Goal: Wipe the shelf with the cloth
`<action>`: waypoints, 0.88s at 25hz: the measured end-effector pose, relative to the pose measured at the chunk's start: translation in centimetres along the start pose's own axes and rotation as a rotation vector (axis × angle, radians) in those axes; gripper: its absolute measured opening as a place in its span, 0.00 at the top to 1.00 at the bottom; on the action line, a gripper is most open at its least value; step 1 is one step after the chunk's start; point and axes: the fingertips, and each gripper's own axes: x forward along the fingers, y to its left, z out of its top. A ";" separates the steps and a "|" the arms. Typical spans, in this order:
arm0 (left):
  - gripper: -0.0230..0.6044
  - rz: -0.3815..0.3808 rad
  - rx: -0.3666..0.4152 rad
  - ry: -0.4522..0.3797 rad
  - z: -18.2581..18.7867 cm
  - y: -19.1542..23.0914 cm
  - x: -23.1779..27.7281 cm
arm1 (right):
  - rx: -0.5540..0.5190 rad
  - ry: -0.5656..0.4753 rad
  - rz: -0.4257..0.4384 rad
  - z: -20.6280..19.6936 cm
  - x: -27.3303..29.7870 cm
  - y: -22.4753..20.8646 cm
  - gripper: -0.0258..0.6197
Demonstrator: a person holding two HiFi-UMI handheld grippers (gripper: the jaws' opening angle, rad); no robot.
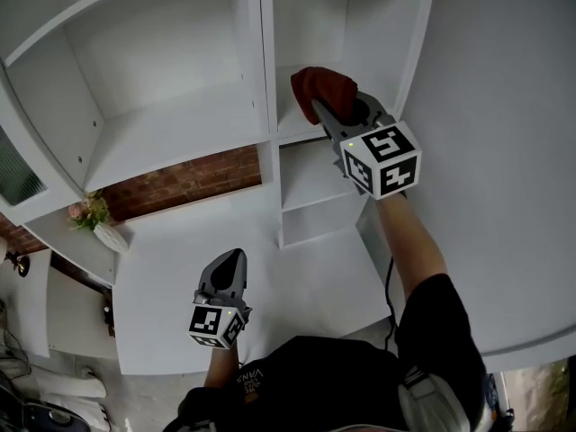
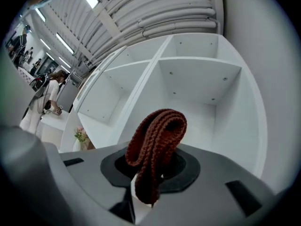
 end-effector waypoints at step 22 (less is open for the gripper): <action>0.95 0.129 -0.034 -0.029 -0.9 2.2 -1.5 | 0.089 0.363 0.187 -0.8 15.5 -1.5 0.81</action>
